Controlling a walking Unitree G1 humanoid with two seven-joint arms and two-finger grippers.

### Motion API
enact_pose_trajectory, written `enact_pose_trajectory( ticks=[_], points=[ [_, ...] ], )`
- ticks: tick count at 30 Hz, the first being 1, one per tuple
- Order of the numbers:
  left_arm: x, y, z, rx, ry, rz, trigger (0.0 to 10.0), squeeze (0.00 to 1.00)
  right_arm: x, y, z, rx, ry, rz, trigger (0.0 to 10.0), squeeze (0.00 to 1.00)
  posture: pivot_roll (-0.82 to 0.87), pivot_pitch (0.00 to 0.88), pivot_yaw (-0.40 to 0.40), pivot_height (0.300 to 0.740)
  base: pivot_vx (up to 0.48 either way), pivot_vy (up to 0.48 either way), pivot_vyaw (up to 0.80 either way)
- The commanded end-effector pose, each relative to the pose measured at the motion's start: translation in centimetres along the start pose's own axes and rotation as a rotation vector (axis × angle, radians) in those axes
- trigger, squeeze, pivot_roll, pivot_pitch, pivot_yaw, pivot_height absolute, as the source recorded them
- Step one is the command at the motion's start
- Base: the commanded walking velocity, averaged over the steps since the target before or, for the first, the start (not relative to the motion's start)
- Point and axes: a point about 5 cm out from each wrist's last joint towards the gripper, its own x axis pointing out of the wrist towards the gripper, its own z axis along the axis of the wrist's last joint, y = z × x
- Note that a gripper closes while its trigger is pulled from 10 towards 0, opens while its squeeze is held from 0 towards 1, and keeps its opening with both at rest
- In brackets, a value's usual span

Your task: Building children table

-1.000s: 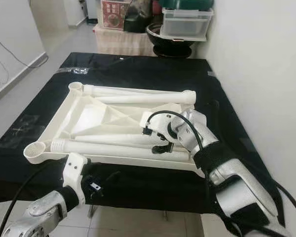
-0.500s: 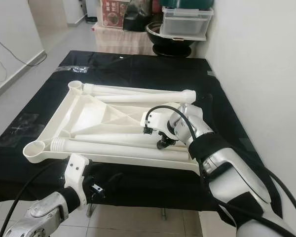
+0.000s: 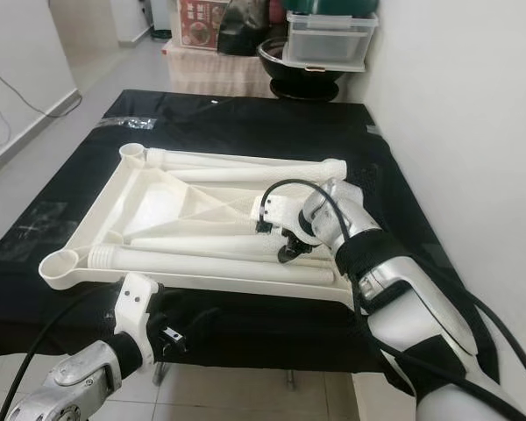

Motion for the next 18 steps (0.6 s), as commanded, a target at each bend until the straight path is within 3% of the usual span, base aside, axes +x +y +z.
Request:
enact_pose_trajectory(
  ticks=[1, 2, 3, 4, 5, 6, 7, 13, 15, 17, 18],
  points=[
    [0.0, 0.2, 0.1, -0.016, 0.001, 0.008, 10.0, 0.00, -2.2, -1.6, 0.7, 0.023, -0.074, -0.060, 0.0, 0.00, -0.10, 0.052, -0.061, 0.740, 0.000, 0.000, 0.00],
    [0.0, 0.2, 0.1, -0.016, 0.001, 0.008, 10.0, 0.00, -2.2, -1.6, 0.7, 0.023, -0.074, -0.060, 0.0, 0.00, -0.10, 0.052, -0.061, 0.740, 0.000, 0.000, 0.00],
    [0.0, 0.3, 0.3, -0.018, -0.004, 0.012, 10.0, 0.00, -2.8, -2.0, 0.6, 0.029, -0.089, -0.077, 2.6, 0.00, -0.10, 0.052, -0.059, 0.740, 0.000, 0.000, 0.00],
    [0.0, 0.3, 0.3, -0.018, -0.004, 0.012, 10.0, 0.00, -2.8, -2.0, 0.6, 0.029, -0.089, -0.077, 2.6, 0.00, -0.10, 0.052, -0.059, 0.740, 0.000, 0.000, 0.00],
    [0.1, 0.4, 0.4, -0.017, -0.010, 0.016, 10.0, 0.00, -3.4, -2.3, 0.3, 0.030, -0.099, -0.087, 4.2, 0.00, -0.10, 0.050, -0.058, 0.740, 0.000, 0.000, 0.00],
    [0.2, 0.6, 0.7, -0.018, -0.021, 0.023, 10.0, 0.00, -4.0, -2.6, 0.1, 0.037, -0.114, -0.097, 7.8, 0.00, -0.10, 0.051, -0.056, 0.740, 0.000, 0.000, 0.00],
    [0.3, 0.7, 1.0, -0.021, -0.035, 0.030, 10.0, 0.00, -4.5, -2.8, 0.1, 0.055, -0.141, -0.108, 10.0, 0.00, -0.11, 0.049, -0.055, 0.740, 0.000, 0.000, 0.00],
    [0.9, 1.6, 3.5, -0.076, -0.151, 0.063, 10.0, 0.00, -5.3, -2.9, 1.3, 0.167, -0.336, -0.123, 10.0, 0.00, -0.11, 0.047, -0.054, 0.740, 0.000, 0.000, 0.00],
    [1.3, 2.4, 6.0, -0.141, -0.264, 0.080, 10.0, 0.00, -4.5, -2.3, 2.0, 0.224, -0.406, -0.134, 10.0, 0.00, -0.11, 0.045, -0.051, 0.740, 0.000, 0.000, 0.00],
    [1.4, 2.7, 6.9, -0.163, -0.303, 0.083, 10.0, 0.00, -4.3, -2.1, 2.2, 0.237, -0.422, -0.143, 10.0, 0.00, -0.11, 0.043, -0.050, 0.740, 0.000, 0.000, 0.00],
    [1.5, 3.1, 8.3, -0.199, -0.372, 0.076, 10.0, 0.49, -3.8, -1.8, 2.4, 0.260, -0.444, -0.150, 10.0, 0.00, -0.11, 0.043, -0.050, 0.740, 0.000, 0.000, 0.00]
  ],
)
